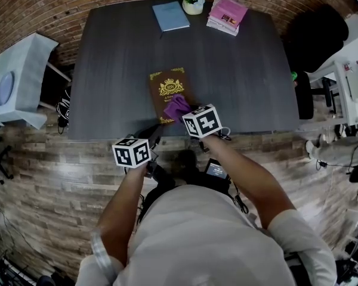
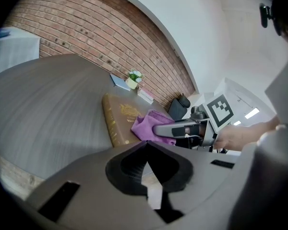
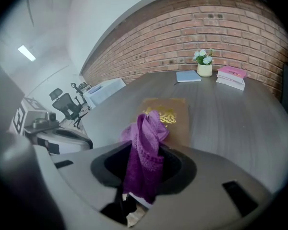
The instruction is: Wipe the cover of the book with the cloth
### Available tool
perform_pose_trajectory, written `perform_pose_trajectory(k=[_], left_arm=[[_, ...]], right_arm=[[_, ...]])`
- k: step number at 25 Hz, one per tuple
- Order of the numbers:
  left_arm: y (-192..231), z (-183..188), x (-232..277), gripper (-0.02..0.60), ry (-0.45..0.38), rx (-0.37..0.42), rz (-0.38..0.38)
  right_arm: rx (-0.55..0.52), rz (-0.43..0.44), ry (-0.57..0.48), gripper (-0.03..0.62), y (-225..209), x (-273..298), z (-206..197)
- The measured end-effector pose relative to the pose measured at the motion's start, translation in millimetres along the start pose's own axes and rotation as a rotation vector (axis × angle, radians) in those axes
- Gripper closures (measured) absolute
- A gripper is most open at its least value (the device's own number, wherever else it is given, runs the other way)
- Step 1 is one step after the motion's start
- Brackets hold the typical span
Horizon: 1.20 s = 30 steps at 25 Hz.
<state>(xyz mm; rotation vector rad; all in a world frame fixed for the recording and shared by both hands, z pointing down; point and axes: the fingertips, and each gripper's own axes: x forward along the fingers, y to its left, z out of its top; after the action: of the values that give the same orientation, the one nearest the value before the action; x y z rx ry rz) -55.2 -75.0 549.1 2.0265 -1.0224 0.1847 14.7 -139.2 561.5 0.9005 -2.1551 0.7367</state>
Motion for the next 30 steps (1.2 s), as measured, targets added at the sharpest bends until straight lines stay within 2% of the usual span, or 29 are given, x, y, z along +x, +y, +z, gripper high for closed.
perform_pose_trajectory(k=[23,27,30], left_arm=[[-38,16,41,0.572,-0.001,-0.006,-0.091],[-47,21,47,0.506,-0.011,-0.039,-0.122],[-58,31,50,0.477,-0.035,-0.08,-0.164]], right_arm=[[0.022,-0.157,-0.009,0.461,-85,-43,-15],[-0.023,-0.204,-0.047,0.461,-92,-58,-6],[-0.127,-0.221,-0.086,0.46,-82,-66,8]])
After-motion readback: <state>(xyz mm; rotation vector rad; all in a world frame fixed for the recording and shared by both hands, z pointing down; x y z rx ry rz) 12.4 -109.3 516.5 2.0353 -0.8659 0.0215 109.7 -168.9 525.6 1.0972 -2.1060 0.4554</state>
